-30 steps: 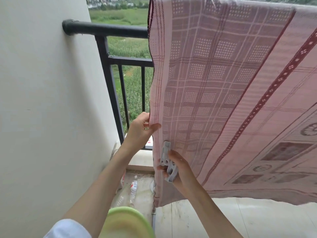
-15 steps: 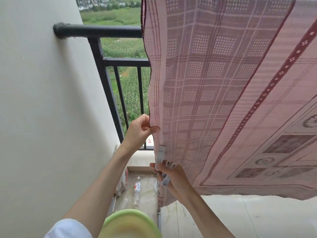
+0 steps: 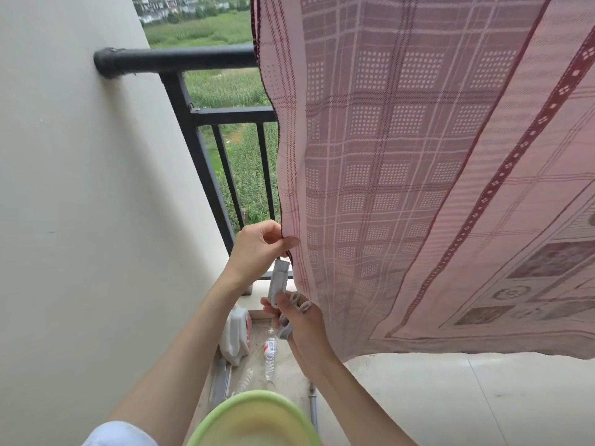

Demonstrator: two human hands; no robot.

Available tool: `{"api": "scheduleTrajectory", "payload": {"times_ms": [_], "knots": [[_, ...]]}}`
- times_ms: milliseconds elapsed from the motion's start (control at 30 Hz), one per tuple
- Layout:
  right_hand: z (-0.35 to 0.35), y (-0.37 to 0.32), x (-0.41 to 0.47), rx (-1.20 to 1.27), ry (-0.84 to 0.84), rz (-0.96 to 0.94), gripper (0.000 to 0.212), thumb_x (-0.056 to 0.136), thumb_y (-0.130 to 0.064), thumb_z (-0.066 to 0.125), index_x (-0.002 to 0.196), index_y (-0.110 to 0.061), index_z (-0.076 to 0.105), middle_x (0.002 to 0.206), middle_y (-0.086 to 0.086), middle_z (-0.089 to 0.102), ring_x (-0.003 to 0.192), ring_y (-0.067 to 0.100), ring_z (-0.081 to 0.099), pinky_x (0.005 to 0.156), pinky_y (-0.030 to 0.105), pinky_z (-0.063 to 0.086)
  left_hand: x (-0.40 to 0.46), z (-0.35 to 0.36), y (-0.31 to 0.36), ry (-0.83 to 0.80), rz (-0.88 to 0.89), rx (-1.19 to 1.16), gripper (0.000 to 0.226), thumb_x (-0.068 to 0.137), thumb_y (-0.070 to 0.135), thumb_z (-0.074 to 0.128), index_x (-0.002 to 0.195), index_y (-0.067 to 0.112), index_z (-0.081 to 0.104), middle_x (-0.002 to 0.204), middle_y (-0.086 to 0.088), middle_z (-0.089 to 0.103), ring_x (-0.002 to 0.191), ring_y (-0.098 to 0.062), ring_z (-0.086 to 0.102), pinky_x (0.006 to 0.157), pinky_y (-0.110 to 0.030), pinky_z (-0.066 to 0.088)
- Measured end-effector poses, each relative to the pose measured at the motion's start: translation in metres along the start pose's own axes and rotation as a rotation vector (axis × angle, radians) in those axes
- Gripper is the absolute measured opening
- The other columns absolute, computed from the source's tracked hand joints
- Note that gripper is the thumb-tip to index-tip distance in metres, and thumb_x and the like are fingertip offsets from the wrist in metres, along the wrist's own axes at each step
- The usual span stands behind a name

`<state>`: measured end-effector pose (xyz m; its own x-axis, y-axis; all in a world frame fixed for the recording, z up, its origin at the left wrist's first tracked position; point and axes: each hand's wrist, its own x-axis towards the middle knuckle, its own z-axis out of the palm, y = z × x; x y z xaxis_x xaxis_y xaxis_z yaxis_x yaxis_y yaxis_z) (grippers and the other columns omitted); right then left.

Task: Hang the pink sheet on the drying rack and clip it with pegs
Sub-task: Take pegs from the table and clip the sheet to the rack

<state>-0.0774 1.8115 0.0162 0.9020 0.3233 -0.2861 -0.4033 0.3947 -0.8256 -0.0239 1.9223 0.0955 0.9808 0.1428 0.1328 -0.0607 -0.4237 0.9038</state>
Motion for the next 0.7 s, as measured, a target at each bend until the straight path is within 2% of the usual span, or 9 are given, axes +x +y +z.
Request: {"api": "scheduleTrajectory", "payload": {"times_ms": [167, 267, 333, 433, 500, 600, 700], "knots": [[0.005, -0.001, -0.003, -0.004, 0.04, -0.086, 0.006, 0.087, -0.014, 0.061, 0.083, -0.011, 0.065, 0.072, 0.003, 0.073, 0.079, 0.03, 0.063, 0.074, 0.033, 0.047, -0.004, -0.004, 0.001, 0.013, 0.005, -0.011, 0.009, 0.076, 0.022, 0.073, 0.082, 0.016, 0.07, 0.079, 0.002, 0.073, 0.074, -0.012, 0.07, 0.074, -0.029, 0.057], [0.009, -0.004, -0.002, 0.004, 0.053, -0.098, 0.006, 0.087, -0.013, 0.061, 0.085, -0.01, 0.066, 0.077, 0.007, 0.074, 0.079, 0.032, 0.057, 0.078, 0.039, 0.045, -0.007, -0.008, 0.002, -0.011, -0.001, -0.027, 0.017, 0.077, 0.037, 0.068, 0.081, 0.021, 0.069, 0.081, 0.003, 0.073, 0.079, -0.013, 0.069, 0.08, -0.032, 0.055], [0.012, -0.007, -0.002, 0.004, 0.045, -0.122, 0.007, 0.087, -0.013, 0.061, 0.085, -0.009, 0.066, 0.079, 0.008, 0.074, 0.076, 0.03, 0.06, 0.074, 0.037, 0.046, -0.008, -0.012, 0.004, -0.052, 0.0, -0.007, 0.021, 0.074, 0.047, 0.064, 0.081, 0.027, 0.067, 0.08, 0.006, 0.073, 0.079, -0.009, 0.069, 0.078, -0.031, 0.055], [0.017, -0.011, 0.0, 0.017, 0.032, -0.142, 0.008, 0.087, -0.013, 0.061, 0.082, -0.012, 0.067, 0.077, 0.007, 0.073, 0.074, 0.027, 0.061, 0.066, 0.032, 0.046, -0.004, -0.017, 0.01, -0.112, 0.033, 0.049, 0.006, 0.082, 0.037, 0.064, 0.082, 0.031, 0.062, 0.079, 0.014, 0.072, 0.078, 0.0, 0.067, 0.072, -0.023, 0.049], [0.018, -0.012, 0.0, 0.02, 0.028, -0.147, 0.007, 0.087, -0.014, 0.061, 0.083, -0.012, 0.067, 0.078, 0.007, 0.073, 0.074, 0.027, 0.061, 0.064, 0.03, 0.046, -0.001, -0.019, 0.014, -0.12, 0.051, 0.056, 0.008, 0.083, 0.033, 0.065, 0.084, 0.026, 0.061, 0.08, 0.009, 0.072, 0.076, -0.001, 0.066, 0.075, -0.028, 0.051], [0.021, -0.015, 0.0, 0.027, -0.008, -0.169, 0.009, 0.084, -0.02, 0.062, 0.086, -0.011, 0.065, 0.079, 0.006, 0.074, 0.073, 0.019, 0.065, 0.062, 0.026, 0.047, 0.001, -0.022, 0.021, -0.119, 0.071, 0.068, 0.023, 0.08, 0.043, 0.064, 0.081, 0.02, 0.062, 0.085, 0.005, 0.07, 0.079, -0.004, 0.065, 0.083, -0.038, 0.053], [0.027, -0.022, 0.002, 0.049, -0.027, -0.195, 0.008, 0.088, -0.017, 0.058, 0.086, -0.013, 0.064, 0.076, 0.002, 0.074, 0.069, 0.012, 0.067, 0.061, 0.023, 0.048, 0.002, -0.024, 0.029, -0.083, 0.099, 0.051, 0.014, 0.083, 0.036, 0.063, 0.072, 0.028, 0.061, 0.088, 0.003, 0.069, 0.083, -0.007, 0.063, 0.085, -0.043, 0.053]]}}
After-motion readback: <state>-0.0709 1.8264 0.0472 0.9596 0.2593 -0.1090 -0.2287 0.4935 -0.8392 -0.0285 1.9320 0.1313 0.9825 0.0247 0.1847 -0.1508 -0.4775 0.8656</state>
